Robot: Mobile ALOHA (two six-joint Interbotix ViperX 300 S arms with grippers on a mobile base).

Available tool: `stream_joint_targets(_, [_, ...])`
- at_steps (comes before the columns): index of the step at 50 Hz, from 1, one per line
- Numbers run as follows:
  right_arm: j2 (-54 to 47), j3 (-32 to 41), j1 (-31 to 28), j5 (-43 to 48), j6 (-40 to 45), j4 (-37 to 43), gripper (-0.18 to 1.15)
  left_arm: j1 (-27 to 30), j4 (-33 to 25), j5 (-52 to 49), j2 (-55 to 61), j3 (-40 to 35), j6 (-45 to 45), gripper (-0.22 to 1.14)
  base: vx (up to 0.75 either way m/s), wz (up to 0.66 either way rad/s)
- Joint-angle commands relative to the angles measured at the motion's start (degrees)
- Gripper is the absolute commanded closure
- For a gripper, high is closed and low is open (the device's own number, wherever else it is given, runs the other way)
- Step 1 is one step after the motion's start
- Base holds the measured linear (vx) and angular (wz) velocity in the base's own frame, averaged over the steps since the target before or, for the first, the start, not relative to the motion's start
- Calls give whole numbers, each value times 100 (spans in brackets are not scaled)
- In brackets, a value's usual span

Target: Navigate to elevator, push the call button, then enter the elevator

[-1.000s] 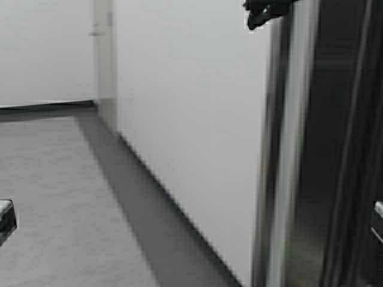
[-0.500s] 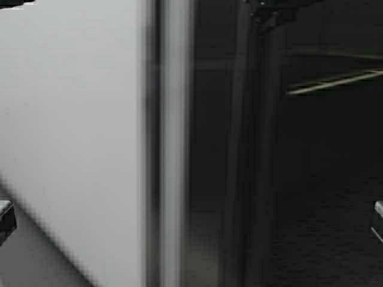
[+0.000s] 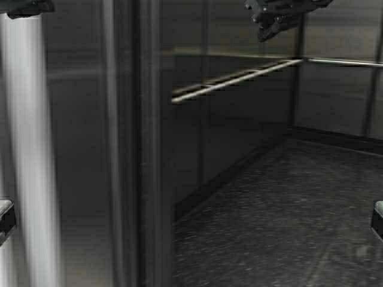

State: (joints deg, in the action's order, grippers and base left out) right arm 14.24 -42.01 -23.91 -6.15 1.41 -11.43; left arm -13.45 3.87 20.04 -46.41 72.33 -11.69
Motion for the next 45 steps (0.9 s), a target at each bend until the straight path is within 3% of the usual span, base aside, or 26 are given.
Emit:
stream_joint_targets(1, [62, 176, 18, 53, 9, 9, 91, 0, 35, 44, -18, -105, 26, 89, 36, -46])
stream_joint_targets(45, [-202, 255, -308, 343, 9, 18, 91, 0, 18, 26, -316, -79, 369, 89, 42, -45])
